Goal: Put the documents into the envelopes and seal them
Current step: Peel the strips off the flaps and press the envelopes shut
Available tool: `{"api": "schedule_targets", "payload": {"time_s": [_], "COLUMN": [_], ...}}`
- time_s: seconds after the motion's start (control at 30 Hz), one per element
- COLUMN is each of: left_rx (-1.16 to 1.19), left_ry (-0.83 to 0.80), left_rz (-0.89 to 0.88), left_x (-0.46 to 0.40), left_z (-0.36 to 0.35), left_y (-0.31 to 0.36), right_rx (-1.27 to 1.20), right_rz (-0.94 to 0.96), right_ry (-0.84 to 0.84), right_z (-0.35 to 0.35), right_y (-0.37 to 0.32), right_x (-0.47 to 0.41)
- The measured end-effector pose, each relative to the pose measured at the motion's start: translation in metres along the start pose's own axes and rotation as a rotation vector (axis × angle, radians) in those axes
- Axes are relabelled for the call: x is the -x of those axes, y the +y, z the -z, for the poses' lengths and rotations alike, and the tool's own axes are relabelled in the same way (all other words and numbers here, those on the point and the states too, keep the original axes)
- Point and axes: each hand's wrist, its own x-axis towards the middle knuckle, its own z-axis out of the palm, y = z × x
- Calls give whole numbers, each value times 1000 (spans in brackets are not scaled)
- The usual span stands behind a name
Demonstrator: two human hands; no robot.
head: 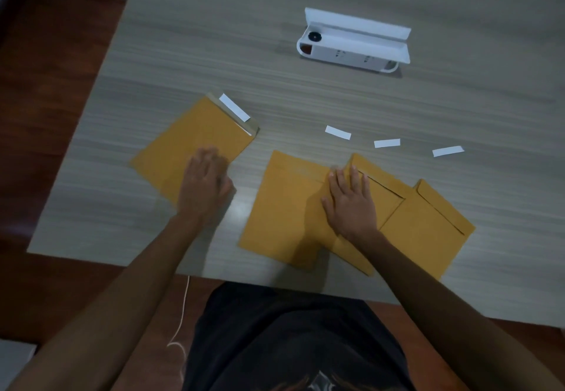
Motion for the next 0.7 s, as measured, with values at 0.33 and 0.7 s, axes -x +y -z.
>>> {"api": "schedule_targets", "payload": {"time_s": [0.33,0.7], "left_rx": [-247,100], "left_ry": [-17,68], "left_rz": [113,373], "left_x": [57,42], "left_z": [13,16], "left_y": [3,-8], "right_rx": [-216,-302], "right_rz": [89,312], "right_ry": [162,227], "right_z": [15,25], "right_y": [-50,-130], "right_x": [-12,-32]}}
